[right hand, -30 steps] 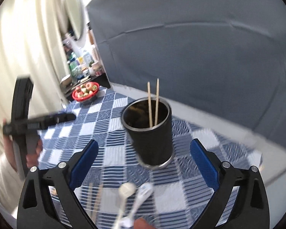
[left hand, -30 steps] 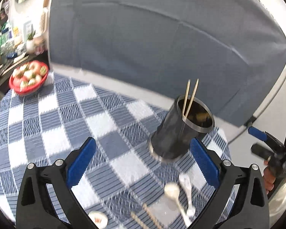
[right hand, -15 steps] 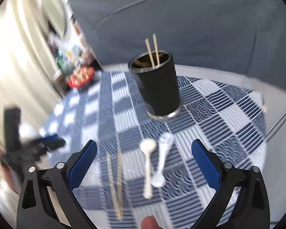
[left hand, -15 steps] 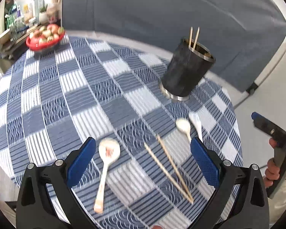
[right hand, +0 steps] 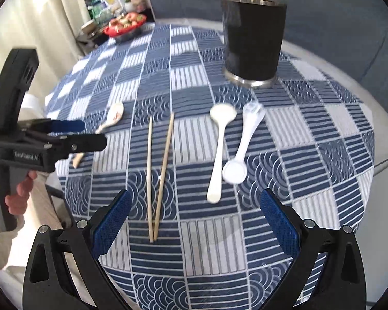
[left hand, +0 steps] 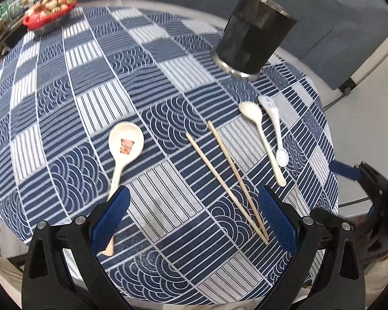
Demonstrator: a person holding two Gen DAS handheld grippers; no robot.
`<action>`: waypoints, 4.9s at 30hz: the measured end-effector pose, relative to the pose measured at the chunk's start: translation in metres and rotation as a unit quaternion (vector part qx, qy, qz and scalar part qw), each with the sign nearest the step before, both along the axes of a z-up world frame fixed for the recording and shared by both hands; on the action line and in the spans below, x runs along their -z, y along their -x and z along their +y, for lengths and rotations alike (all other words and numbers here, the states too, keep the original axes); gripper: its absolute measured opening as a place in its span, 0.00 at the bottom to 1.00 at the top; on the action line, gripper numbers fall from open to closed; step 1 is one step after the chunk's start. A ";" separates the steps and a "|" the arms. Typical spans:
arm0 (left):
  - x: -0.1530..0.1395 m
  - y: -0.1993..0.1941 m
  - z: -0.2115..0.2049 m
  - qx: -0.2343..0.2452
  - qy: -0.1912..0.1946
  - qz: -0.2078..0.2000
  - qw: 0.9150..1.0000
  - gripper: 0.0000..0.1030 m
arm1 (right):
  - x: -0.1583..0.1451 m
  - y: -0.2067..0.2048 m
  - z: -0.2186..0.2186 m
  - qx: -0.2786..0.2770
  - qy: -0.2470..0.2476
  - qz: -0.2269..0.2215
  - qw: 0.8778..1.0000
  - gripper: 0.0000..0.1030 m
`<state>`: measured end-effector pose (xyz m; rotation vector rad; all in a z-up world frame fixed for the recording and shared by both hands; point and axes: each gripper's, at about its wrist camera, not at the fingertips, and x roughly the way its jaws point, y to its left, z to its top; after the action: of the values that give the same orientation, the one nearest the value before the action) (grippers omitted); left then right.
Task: Organize utensils
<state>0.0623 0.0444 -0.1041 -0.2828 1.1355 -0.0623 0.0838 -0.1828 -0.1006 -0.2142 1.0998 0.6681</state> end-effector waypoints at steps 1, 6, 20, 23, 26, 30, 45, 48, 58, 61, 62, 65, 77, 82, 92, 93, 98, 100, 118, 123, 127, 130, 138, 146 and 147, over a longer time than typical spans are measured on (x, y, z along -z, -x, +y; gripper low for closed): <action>0.003 -0.002 -0.001 -0.002 0.000 0.005 1.000 0.94 | 0.003 0.000 0.002 -0.003 0.001 0.005 1.000 0.92; 0.018 -0.013 -0.005 -0.001 -0.008 0.038 0.999 0.94 | 0.023 0.004 0.014 -0.008 0.026 0.024 0.999 0.91; 0.043 -0.044 -0.022 0.018 -0.050 0.094 0.994 0.94 | 0.056 -0.003 0.033 0.021 0.086 0.031 0.996 0.91; 0.052 -0.047 -0.023 0.017 -0.060 0.107 0.992 0.94 | 0.059 -0.006 0.034 0.031 0.092 0.033 0.995 0.91; 0.058 -0.050 -0.024 0.012 -0.070 0.115 0.991 0.94 | 0.066 -0.009 0.036 0.039 0.111 0.033 0.993 0.91; 0.064 -0.058 -0.036 0.021 -0.099 0.117 0.988 0.95 | 0.075 -0.010 0.036 0.048 0.111 0.046 0.992 0.91; 0.067 -0.074 -0.046 0.014 -0.109 0.126 0.986 0.96 | 0.076 -0.006 0.041 0.040 0.104 0.040 0.993 0.94; 0.068 -0.072 -0.046 0.016 -0.108 0.123 0.986 0.96 | 0.076 -0.004 0.037 0.048 0.104 0.044 0.992 0.94; 0.066 -0.060 -0.041 0.022 -0.107 0.118 0.987 0.96 | 0.075 -0.008 0.039 0.052 0.121 0.063 0.989 0.92; 0.065 -0.053 -0.041 0.019 -0.110 0.099 0.989 0.96 | 0.075 -0.010 0.041 0.036 0.127 0.067 0.989 0.92; 0.065 -0.051 -0.040 0.017 -0.110 0.096 0.989 0.96 | 0.075 -0.011 0.042 0.033 0.128 0.068 0.989 0.91; 0.064 -0.045 -0.039 0.013 -0.109 0.100 0.989 0.96 | 0.073 -0.011 0.042 0.015 0.128 0.066 0.989 0.86; 0.056 -0.012 -0.042 -0.008 -0.097 0.113 0.989 0.73 | 0.062 -0.024 0.013 -0.043 0.123 0.065 0.989 0.08; 0.044 0.013 -0.043 -0.004 -0.053 0.113 0.992 0.13 | 0.062 -0.025 -0.001 -0.072 0.096 0.102 0.987 0.05; 0.040 0.034 -0.052 0.012 -0.053 0.122 0.991 0.02 | 0.052 -0.004 -0.019 -0.091 0.073 0.132 0.984 0.04; 0.038 0.039 -0.054 0.016 -0.057 0.121 0.991 0.01 | 0.050 -0.005 -0.020 -0.091 0.071 0.132 0.984 0.04; 0.038 0.037 -0.051 0.032 -0.069 0.124 0.989 0.00 | 0.037 -0.010 -0.013 -0.092 0.056 0.130 0.986 0.04; 0.036 0.036 -0.054 0.035 -0.069 0.122 0.990 0.00 | 0.032 -0.011 -0.010 -0.094 0.049 0.129 0.986 0.04; -0.015 0.022 -0.040 0.047 -0.126 0.088 0.987 0.00 | -0.058 -0.034 -0.009 -0.080 -0.003 0.042 0.996 0.02; -0.031 0.023 -0.047 0.047 -0.131 0.077 0.987 0.00 | -0.083 -0.038 -0.017 -0.069 -0.017 0.006 0.997 0.00; -0.041 0.027 -0.045 0.038 -0.134 0.073 0.988 0.00 | -0.098 -0.040 -0.020 -0.064 -0.036 -0.011 0.997 0.00; -0.041 0.033 -0.038 0.023 -0.132 0.080 0.988 0.01 | -0.093 -0.038 -0.021 -0.064 -0.055 -0.007 0.996 0.02; -0.014 0.050 -0.028 -0.002 -0.109 0.120 0.987 0.58 | -0.046 -0.033 -0.018 -0.080 -0.033 0.024 0.996 0.08; 0.021 0.054 -0.032 -0.033 -0.085 0.155 0.984 0.64 | 0.002 -0.041 -0.013 -0.113 0.022 0.033 0.993 0.27; 0.024 0.053 -0.032 -0.036 -0.083 0.157 0.983 0.64 | 0.006 -0.042 -0.012 -0.117 0.029 0.033 0.992 0.27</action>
<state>0.0089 0.0121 -0.1281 -0.1881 1.4335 0.1452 0.1256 -0.1946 -0.1065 -0.3767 1.1688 0.8587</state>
